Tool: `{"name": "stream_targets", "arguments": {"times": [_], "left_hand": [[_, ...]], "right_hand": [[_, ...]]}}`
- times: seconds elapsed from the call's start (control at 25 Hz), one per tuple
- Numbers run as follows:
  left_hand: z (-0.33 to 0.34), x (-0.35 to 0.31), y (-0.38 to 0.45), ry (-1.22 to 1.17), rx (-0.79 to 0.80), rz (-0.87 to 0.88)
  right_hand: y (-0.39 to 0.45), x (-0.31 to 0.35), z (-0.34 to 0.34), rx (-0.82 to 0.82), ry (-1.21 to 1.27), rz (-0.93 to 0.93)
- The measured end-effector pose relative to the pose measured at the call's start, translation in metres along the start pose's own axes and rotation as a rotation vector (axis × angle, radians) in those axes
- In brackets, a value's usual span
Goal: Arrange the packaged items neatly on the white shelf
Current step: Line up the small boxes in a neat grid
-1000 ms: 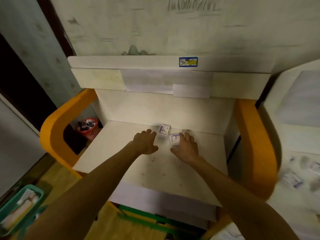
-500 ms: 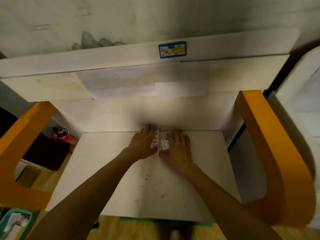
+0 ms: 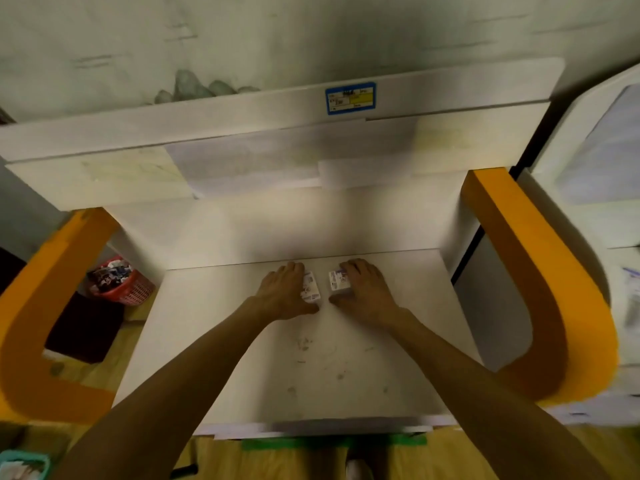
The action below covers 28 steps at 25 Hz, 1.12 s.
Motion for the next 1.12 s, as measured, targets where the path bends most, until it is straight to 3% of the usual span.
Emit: {"name": "stream_targets", "arguments": {"times": [0.12, 0.28, 0.48, 0.68, 0.84, 1.12], "left_hand": [[-0.005, 0.009, -0.019, -0.067, -0.081, 0.016], [-0.032, 0.011, -0.044, -0.206, -0.305, 0.087], [-0.055, -0.024, -0.060, -0.410, -0.535, 0.191], [-0.063, -0.094, -0.093, -0.532, -0.601, 0.348], [-0.089, -0.160, -0.111, -0.513, -0.636, 0.544], [-0.132, -0.328, -0.122, -0.494, -0.714, 0.647]], "right_hand": [[-0.019, 0.001, -0.009, -0.154, 0.067, 0.085], [-0.055, 0.022, -0.031, -0.326, 0.162, 0.140], [-0.111, 0.050, -0.077, -0.516, 0.178, 0.102], [-0.174, 0.054, -0.132, -0.668, 0.200, 0.080], [-0.228, 0.041, -0.178, -0.905, 0.227, 0.050], [-0.324, -0.052, -0.250, -1.058, 0.257, 0.105]]}}
Point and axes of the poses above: each hand's wrist, its own y-axis towards the middle knuckle, its own z-axis out of the palm, x = y × z, the point moved 4 cm from there along y, towards the middle knuckle, and after that the axes turned 9 degrees about x, right-handed, at the moved point
